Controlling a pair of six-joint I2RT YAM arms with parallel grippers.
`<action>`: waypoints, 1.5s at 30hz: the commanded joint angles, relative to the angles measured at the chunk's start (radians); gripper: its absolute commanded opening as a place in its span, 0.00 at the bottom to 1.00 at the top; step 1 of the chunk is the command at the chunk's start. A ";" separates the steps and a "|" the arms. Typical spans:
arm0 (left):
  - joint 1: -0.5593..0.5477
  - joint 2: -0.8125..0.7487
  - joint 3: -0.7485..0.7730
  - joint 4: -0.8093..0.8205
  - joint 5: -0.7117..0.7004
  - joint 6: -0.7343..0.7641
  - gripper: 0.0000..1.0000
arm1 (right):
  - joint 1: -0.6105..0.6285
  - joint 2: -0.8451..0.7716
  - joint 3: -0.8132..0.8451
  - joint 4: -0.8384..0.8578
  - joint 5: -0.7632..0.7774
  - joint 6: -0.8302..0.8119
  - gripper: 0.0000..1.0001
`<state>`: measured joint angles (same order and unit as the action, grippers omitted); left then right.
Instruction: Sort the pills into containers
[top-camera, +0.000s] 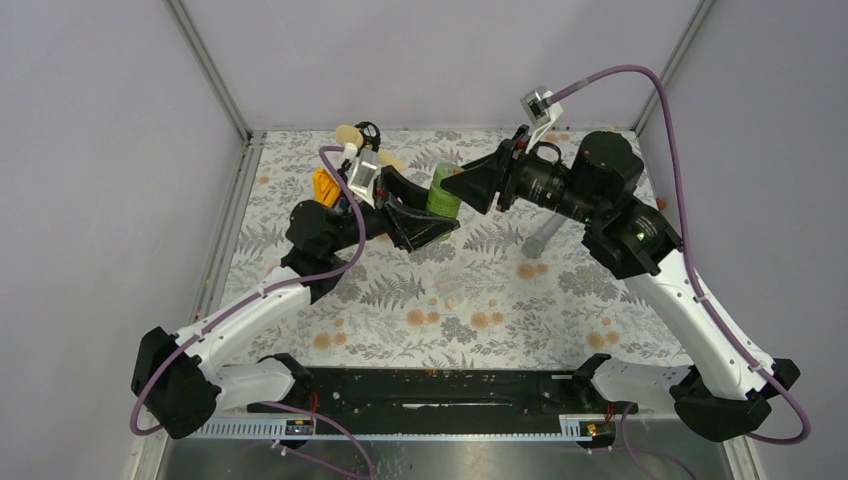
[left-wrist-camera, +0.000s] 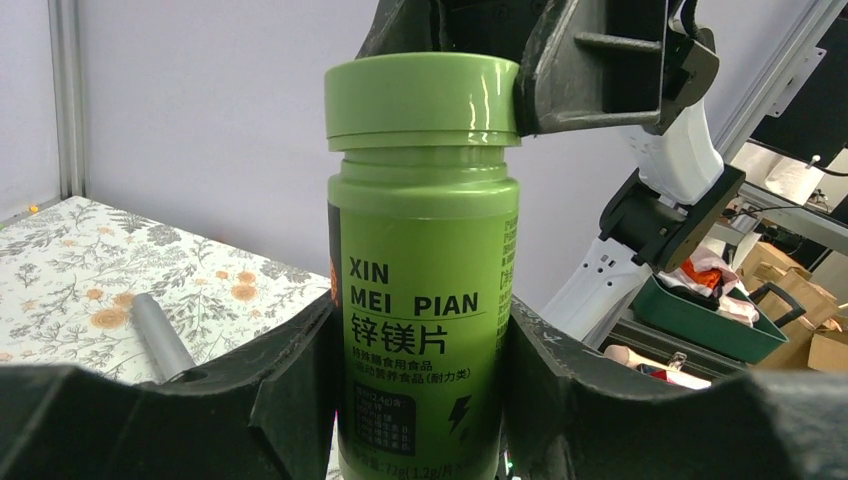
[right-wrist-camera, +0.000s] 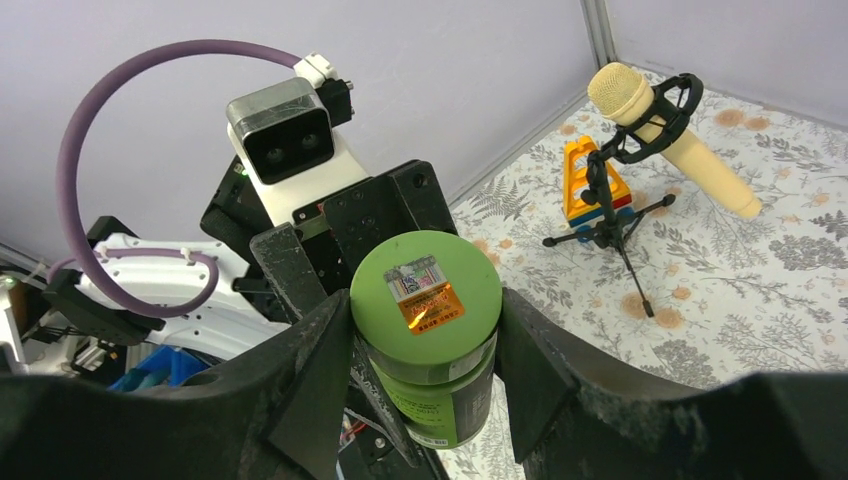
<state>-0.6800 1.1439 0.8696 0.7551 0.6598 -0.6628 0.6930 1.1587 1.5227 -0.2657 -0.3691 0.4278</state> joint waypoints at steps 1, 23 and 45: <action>0.005 -0.004 0.083 0.064 -0.035 0.024 0.00 | 0.009 0.005 -0.011 -0.100 -0.091 -0.090 0.24; 0.005 -0.007 0.055 0.052 -0.017 0.121 0.00 | 0.009 0.078 0.154 -0.336 0.009 -0.062 0.42; 0.027 -0.039 0.006 -0.127 0.268 0.387 0.00 | -0.034 0.308 0.635 -0.931 -0.214 -0.419 0.99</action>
<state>-0.6594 1.1244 0.8188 0.6342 0.8398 -0.3515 0.6651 1.4208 2.0918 -1.0069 -0.5167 0.1379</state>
